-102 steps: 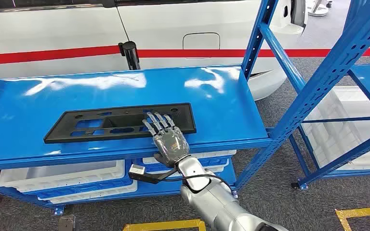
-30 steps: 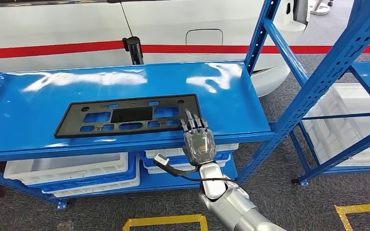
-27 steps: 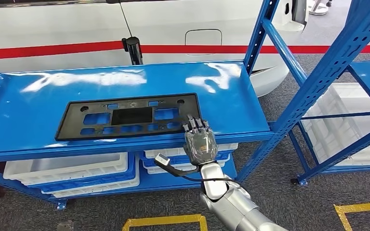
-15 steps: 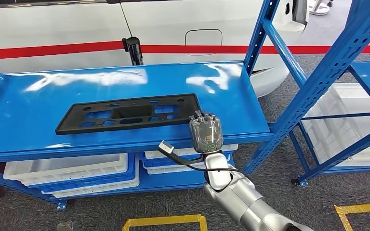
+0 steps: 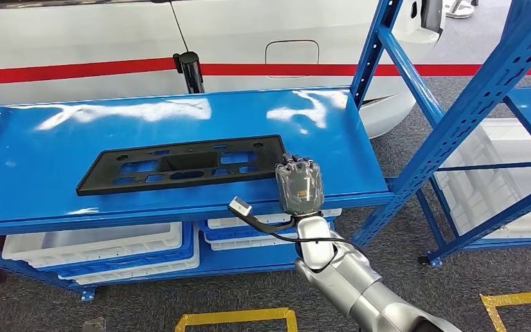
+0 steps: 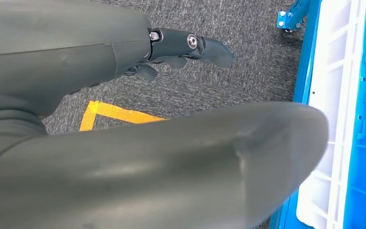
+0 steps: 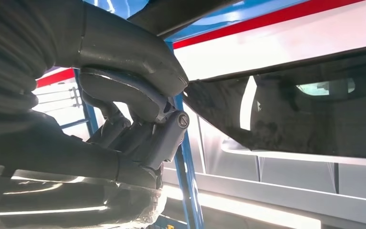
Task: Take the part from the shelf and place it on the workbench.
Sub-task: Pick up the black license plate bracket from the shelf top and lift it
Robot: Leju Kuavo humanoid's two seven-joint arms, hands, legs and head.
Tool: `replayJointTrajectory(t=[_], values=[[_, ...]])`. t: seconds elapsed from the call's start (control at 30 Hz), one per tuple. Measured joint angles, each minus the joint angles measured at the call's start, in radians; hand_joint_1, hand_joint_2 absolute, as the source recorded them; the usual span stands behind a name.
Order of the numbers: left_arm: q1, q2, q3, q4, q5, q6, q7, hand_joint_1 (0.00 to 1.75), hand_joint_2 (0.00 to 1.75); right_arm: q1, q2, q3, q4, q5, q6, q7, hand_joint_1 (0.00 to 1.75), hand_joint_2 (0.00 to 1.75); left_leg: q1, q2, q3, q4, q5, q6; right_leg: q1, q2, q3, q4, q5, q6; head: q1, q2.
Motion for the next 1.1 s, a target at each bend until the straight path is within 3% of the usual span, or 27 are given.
replayJointTrajectory(t=[0.57,0.6,0.73,0.77,1.1], values=[[0.0,-0.001,0.0,0.0,0.001,0.001,0.0,0.0,0.0,-0.002,-0.008,0.012,-0.01,0.0,0.0,0.0,1.74,1.75,0.0,0.0,0.0,0.0,-0.001,0.0,0.0,0.0,0.0,0.0,-0.001,0.0,0.0,0.0],[0.0,-0.001,0.0,0.0,0.002,0.002,0.0,0.0,0.0,-0.002,-0.008,0.012,-0.01,0.0,0.0,0.0,1.66,1.75,0.0,0.0,0.0,0.0,-0.001,0.0,0.0,0.0,0.0,0.0,-0.001,0.0,0.0,0.0],[0.0,-0.003,0.002,0.0,0.004,0.007,-0.004,0.0,0.0,-0.002,-0.005,0.009,-0.01,0.0,0.0,-0.034,0.08,1.75,0.0,0.0,0.0,0.0,-0.001,0.0,0.0,0.0,0.0,0.0,-0.001,0.0,0.0,0.0],[0.0,-0.003,0.003,0.0,0.005,0.008,-0.006,0.0,0.0,-0.001,-0.002,0.004,-0.009,0.0,0.0,-0.056,0.0,1.75,0.0,0.0,0.0,0.0,-0.001,0.0,0.0,0.0,0.0,0.0,-0.001,0.0,0.0,0.0],[0.0,-0.005,0.011,0.0,0.003,0.01,-0.012,0.0,0.0,0.013,0.101,-0.139,0.113,-0.004,0.0,-0.33,0.0,1.75,0.0,0.0,0.0,0.0,-0.001,0.0,0.0,0.0,0.0,0.0,-0.001,0.0,0.0,0.0]])
